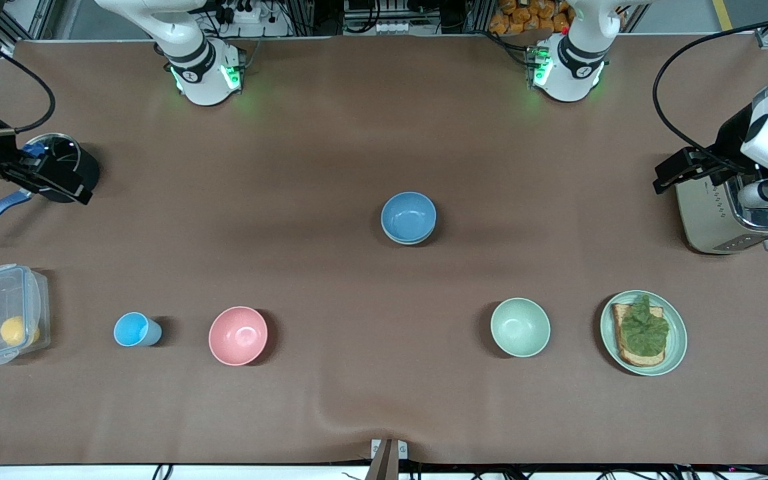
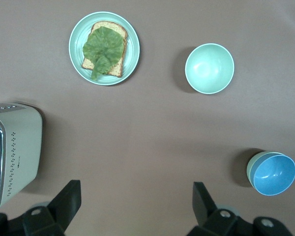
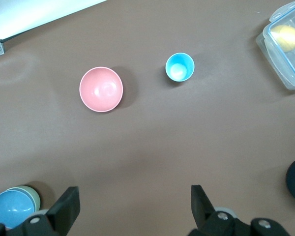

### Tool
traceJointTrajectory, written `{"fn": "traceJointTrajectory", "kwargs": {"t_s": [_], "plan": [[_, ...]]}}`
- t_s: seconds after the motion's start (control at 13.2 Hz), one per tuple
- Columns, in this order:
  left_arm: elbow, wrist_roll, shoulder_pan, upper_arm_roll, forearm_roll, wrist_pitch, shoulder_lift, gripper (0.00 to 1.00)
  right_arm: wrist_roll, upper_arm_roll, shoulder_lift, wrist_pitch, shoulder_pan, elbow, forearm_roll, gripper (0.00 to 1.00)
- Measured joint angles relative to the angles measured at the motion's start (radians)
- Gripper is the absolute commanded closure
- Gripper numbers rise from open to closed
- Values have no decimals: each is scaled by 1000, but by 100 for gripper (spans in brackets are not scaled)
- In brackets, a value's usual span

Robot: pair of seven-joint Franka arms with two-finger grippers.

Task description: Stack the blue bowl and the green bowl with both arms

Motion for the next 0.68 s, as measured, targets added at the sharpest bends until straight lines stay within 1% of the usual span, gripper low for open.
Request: {"fn": "traceJointTrajectory", "kwargs": {"t_s": [0.68], "plan": [[-6,0,-7,-6,0,-2,-1,0,0,-6,0,1,0,-8,0,0]]}}
